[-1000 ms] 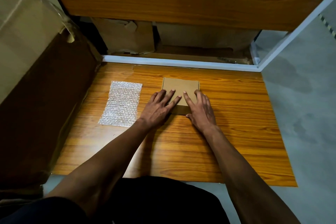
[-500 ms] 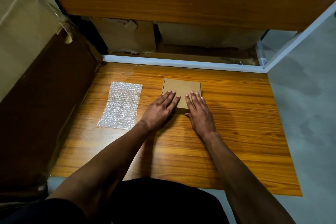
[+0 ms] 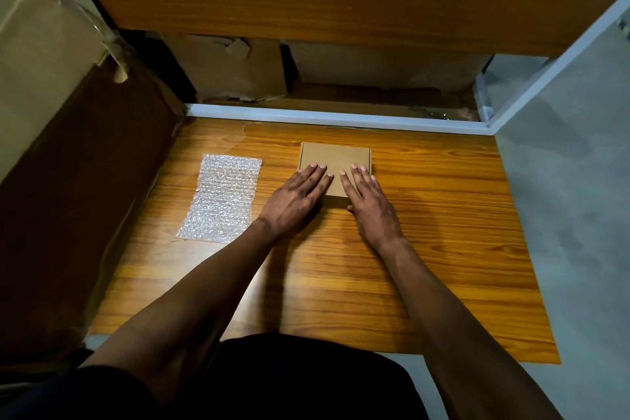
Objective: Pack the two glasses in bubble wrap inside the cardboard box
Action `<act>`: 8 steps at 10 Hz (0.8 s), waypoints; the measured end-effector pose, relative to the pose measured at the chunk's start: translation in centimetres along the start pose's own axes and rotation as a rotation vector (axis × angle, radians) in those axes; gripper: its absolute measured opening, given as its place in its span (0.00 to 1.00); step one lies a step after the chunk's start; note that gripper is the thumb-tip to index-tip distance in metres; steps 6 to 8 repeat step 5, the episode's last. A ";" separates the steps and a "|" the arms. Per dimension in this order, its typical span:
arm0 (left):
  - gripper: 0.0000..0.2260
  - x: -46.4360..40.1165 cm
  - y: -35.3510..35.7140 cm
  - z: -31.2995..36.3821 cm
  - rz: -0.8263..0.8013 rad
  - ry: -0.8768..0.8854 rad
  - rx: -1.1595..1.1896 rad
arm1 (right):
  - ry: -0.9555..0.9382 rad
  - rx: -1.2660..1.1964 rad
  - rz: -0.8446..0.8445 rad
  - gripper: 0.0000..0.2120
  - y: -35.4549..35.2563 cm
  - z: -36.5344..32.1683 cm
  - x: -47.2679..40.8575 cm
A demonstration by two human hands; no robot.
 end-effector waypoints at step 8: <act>0.35 -0.6 -0.4 0.2 -0.186 -0.068 -0.053 | 0.063 0.082 -0.007 0.47 -0.9 -1.4 -0.4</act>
Point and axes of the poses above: each hand's wrist, its own x-axis away from the middle knuckle, its own y-axis out of the palm, z = x × y, the point moved 8 cm from there along -x, towards the middle knuckle, and after that the axes turned 3 degrees about y, right-handed, at the moved point
